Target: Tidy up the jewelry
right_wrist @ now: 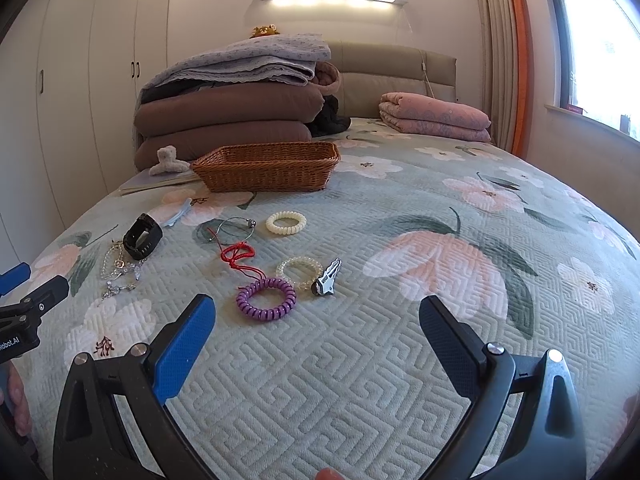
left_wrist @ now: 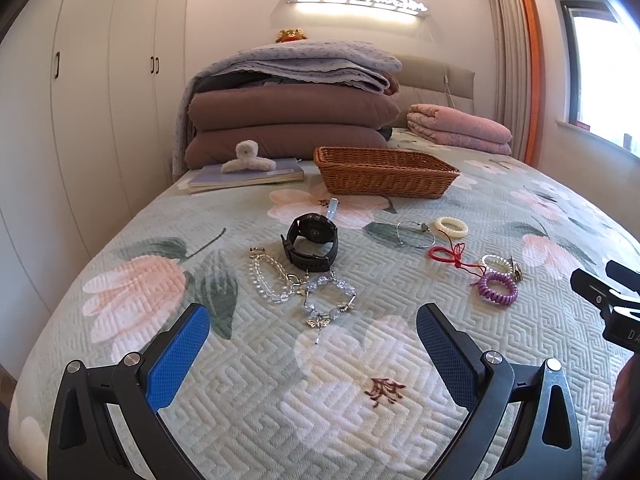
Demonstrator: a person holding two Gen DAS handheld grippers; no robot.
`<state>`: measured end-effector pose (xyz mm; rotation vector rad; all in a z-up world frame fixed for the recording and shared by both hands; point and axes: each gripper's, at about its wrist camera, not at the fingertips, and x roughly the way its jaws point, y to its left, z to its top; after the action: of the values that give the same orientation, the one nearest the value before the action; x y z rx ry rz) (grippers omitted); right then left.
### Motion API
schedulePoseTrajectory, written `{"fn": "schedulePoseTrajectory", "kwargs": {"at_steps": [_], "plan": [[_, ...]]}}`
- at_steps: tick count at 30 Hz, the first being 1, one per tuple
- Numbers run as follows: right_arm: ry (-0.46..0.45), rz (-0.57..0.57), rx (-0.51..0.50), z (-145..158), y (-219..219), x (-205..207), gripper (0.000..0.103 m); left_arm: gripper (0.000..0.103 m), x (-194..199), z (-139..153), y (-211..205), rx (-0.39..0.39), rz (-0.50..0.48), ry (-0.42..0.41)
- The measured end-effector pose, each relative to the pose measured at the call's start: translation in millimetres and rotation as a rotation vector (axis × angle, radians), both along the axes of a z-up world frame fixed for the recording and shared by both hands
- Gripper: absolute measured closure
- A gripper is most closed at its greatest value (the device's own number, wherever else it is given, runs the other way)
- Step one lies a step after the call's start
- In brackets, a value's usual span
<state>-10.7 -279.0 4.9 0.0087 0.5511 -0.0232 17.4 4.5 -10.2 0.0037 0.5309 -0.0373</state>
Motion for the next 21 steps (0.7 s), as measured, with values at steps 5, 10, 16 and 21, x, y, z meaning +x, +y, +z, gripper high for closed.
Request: {"fn": "schedulePoseTrajectory", "kwargs": {"at_steps": [5, 10, 16, 21], "plan": [[0.009, 0.008, 0.003, -1.5, 2.1, 4.6, 0.001, 0.001, 3.3, -1.3, 1.8, -0.005, 0.0, 0.006], [0.011, 0.009, 0.001, -2.5, 4.2, 7.0, 0.001, 0.001, 6.4, -1.3, 2.6, -0.007, 0.001, 0.012], [0.01, 0.01, 0.001, -2.2, 4.5, 6.7, 0.001, 0.001, 6.6, -1.7, 3.1, -0.007, -0.001, 0.01], [0.009, 0.009, 0.002, -2.1, 4.7, 6.7, 0.001, 0.001, 6.4, -1.6, 2.9, -0.008, -0.002, 0.01]]}}
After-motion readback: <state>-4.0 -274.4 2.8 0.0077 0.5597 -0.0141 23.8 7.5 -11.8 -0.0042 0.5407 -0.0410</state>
